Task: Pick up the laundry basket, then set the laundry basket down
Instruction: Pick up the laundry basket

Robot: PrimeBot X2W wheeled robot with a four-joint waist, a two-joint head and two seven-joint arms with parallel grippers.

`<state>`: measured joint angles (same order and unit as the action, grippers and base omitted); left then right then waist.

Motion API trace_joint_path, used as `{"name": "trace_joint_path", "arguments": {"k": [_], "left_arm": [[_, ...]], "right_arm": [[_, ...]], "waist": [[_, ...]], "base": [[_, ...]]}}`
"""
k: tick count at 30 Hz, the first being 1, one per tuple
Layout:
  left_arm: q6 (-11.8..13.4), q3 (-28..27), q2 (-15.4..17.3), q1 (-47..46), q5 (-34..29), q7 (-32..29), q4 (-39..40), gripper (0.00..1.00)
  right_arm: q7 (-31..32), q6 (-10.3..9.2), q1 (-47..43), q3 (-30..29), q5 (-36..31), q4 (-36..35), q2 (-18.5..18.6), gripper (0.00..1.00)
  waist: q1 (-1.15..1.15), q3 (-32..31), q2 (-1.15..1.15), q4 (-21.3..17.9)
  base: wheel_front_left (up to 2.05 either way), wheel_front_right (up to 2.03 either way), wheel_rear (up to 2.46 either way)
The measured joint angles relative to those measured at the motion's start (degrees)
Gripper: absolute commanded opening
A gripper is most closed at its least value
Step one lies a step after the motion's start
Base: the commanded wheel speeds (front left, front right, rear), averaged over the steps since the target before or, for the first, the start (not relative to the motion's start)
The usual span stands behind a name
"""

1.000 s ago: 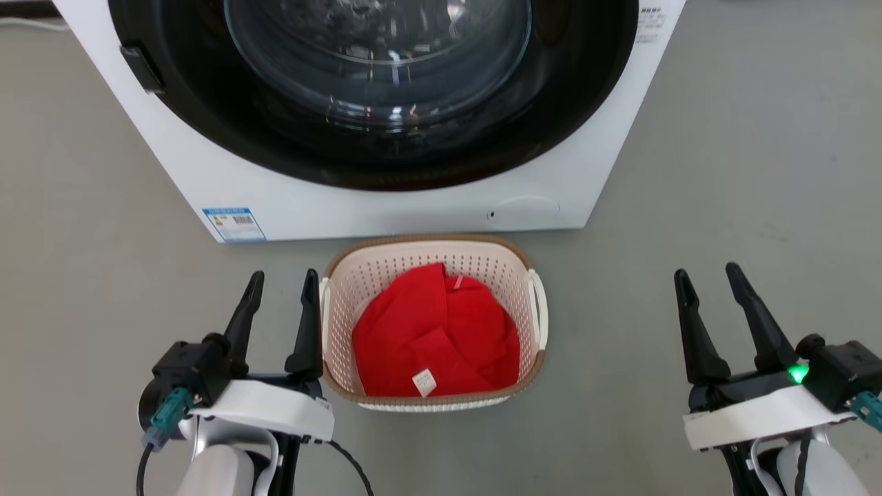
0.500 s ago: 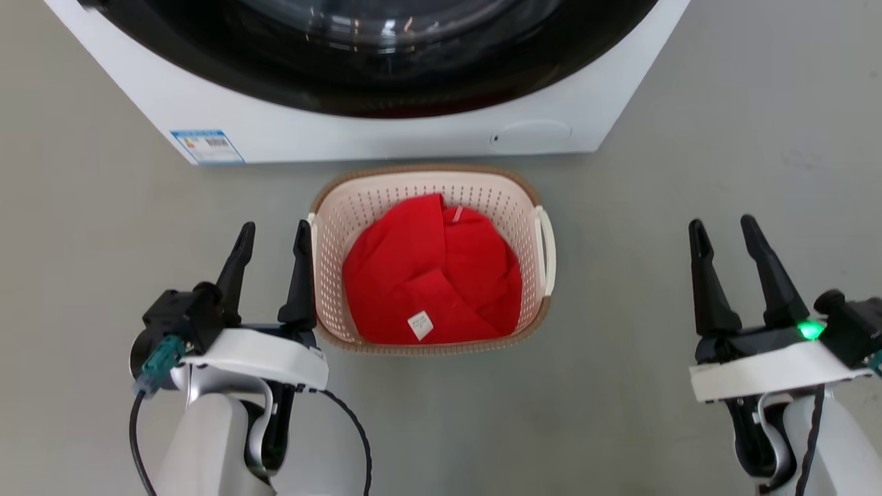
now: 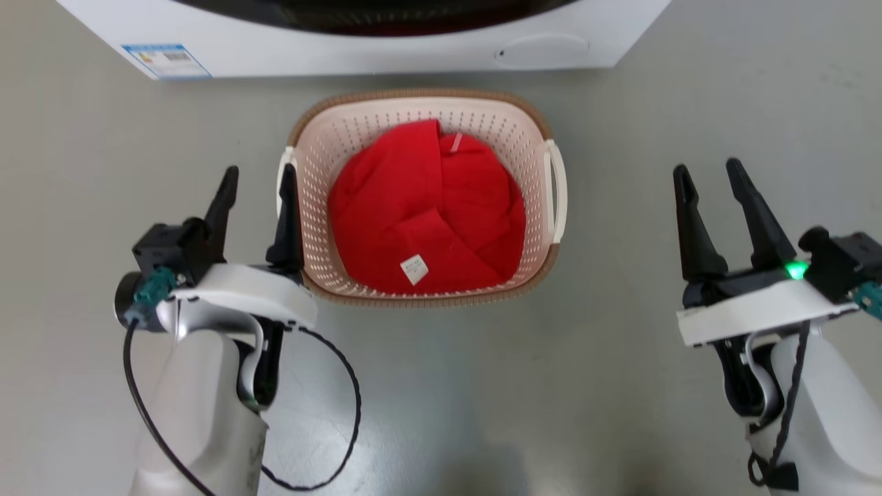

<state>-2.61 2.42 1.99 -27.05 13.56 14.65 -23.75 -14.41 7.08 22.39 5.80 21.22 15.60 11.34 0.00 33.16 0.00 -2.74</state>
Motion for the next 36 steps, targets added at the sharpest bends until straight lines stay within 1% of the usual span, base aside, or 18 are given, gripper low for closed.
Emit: {"name": "trace_joint_path", "arguments": {"k": [6, 14, 22, 25, 33, 36], "left_arm": [[-0.42, -1.31, -0.11, -3.81, -0.48, 0.03, -3.90, 1.00], [-1.01, -3.23, -0.14, -9.23, -1.10, 0.05, -11.41, 1.00], [-1.92, -4.95, -0.03, -13.63, -1.46, 0.05, -17.57, 1.00], [-1.94, -5.25, 0.00, -15.04, -2.56, 0.05, -19.28, 1.00], [-2.02, -6.72, 0.20, -18.86, -3.04, 0.05, -23.69, 1.00], [-2.03, -7.10, 0.76, -20.86, -3.05, 0.05, -25.09, 1.00]], "right_arm": [[-0.08, 0.00, 3.88, 1.82, 1.08, 2.99, -0.08, 1.00], [-0.22, 0.00, 8.41, 4.41, 1.74, 8.49, -0.11, 1.00], [-0.21, 0.00, 14.28, 7.60, 3.59, 16.12, -0.93, 1.00], [-0.22, 0.00, 16.55, 8.73, 3.83, 18.11, -1.48, 1.00], [-0.22, 0.00, 20.60, 10.40, 5.22, 22.87, -2.14, 1.00], [-0.22, 0.00, 22.70, 11.14, 5.70, 24.70, -2.32, 1.00]], "waist": [[0.00, 3.43, 0.00, -0.16], [0.00, 7.43, 0.00, 0.16], [0.00, 10.26, 0.00, 0.38], [0.00, 11.33, 0.00, 0.23], [0.00, 14.59, 0.00, -0.36], [0.00, 16.28, 0.00, -0.66]], "base": [[0.00, 0.00, 0.00], [0.00, 0.00, 0.00], [0.00, 0.00, 0.00], [0.00, 0.00, 0.00], [0.00, 0.00, 0.00], [0.00, 0.00, 0.00]]}}
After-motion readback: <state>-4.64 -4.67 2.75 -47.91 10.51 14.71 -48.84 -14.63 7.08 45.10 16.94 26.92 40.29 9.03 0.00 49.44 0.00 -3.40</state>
